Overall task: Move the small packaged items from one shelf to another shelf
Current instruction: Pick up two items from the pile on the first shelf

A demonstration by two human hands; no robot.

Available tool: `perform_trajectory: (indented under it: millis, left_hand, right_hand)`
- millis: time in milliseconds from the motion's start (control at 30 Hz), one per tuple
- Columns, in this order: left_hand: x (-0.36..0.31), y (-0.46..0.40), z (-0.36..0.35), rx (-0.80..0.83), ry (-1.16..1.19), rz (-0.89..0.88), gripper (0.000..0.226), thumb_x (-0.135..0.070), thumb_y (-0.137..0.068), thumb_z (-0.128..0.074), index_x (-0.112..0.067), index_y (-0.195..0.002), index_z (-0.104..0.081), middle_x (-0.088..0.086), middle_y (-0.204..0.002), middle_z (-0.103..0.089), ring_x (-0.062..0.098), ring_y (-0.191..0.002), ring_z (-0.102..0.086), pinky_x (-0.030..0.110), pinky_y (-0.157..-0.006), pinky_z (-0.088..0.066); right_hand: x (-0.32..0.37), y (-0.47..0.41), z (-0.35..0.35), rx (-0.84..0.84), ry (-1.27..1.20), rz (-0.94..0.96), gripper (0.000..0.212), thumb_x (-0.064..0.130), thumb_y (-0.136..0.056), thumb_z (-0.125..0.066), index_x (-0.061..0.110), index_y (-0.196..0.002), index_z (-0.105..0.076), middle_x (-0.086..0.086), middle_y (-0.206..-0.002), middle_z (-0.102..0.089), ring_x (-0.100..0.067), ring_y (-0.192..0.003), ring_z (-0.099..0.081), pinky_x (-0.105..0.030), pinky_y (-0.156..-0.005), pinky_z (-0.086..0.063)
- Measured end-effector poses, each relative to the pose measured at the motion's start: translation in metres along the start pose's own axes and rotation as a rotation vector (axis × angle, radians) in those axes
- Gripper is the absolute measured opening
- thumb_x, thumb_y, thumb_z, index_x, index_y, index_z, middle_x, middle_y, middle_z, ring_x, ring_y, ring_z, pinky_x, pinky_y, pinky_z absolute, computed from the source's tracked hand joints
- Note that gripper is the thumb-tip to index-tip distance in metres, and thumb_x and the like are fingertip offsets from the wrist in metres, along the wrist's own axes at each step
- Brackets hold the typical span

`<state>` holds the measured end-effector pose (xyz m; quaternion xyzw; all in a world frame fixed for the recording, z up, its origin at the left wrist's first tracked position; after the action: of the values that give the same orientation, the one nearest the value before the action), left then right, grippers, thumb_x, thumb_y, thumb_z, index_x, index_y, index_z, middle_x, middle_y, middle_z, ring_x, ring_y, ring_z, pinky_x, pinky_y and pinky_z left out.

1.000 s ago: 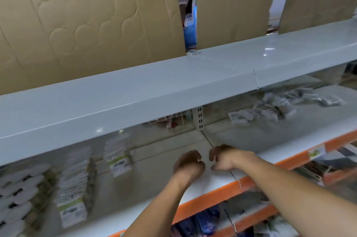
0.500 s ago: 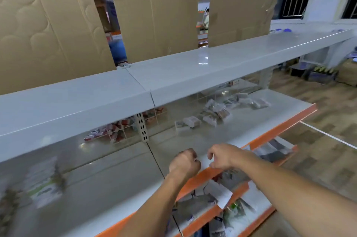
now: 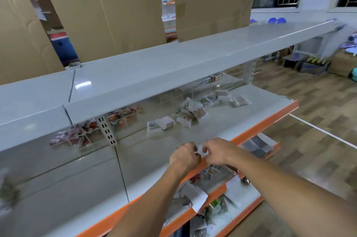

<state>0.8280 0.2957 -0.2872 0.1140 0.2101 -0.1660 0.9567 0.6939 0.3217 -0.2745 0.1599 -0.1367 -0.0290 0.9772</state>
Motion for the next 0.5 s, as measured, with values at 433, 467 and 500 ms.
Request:
perform_trajectory:
  millis: [433,467,500]
  left_hand:
    - [-0.077,-0.128,-0.046,0.097,-0.024,-0.139,0.039,-0.025,-0.087,-0.051,-0.020,-0.125,-0.060,0.002,-0.130,-0.062,0.022,-0.120,-0.057,0.029,-0.094,-0.047]
    - [-0.086,-0.138,-0.049,0.106,-0.029,-0.157,0.040,-0.025,-0.087,-0.051,-0.020,-0.126,-0.060,0.003,-0.130,-0.062,0.022,-0.120,-0.057,0.030,-0.094,-0.047]
    - [-0.095,-0.147,-0.050,0.109,-0.033,-0.173,0.040,-0.025,-0.088,-0.051,-0.020,-0.126,-0.060,0.003,-0.130,-0.062,0.023,-0.119,-0.057,0.031,-0.094,-0.048]
  right_hand:
    - [-0.130,-0.056,0.030,-0.147,-0.067,-0.091,0.037,0.034,-0.090,-0.059,0.025,-0.125,-0.057,-0.002,-0.125,-0.059,-0.023,-0.113,-0.059,-0.040,-0.093,-0.052]
    - [-0.140,-0.061,0.033,-0.155,-0.066,-0.106,0.037,0.034,-0.090,-0.059,0.025,-0.126,-0.057,-0.002,-0.125,-0.059,-0.023,-0.113,-0.058,-0.040,-0.092,-0.052]
    - [-0.149,-0.066,0.037,-0.161,-0.070,-0.118,0.037,0.033,-0.090,-0.058,0.024,-0.126,-0.057,-0.003,-0.124,-0.058,-0.023,-0.113,-0.058,-0.040,-0.092,-0.052]
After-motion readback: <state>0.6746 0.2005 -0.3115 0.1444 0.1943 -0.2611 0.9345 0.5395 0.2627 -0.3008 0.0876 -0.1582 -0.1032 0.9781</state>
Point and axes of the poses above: each hand's wrist, its own y-axis away from the middle knuckle, its own z-axis out of the back of the hand, x = y × z, the point moved 3 cm from there along -y, towards the middle knuckle
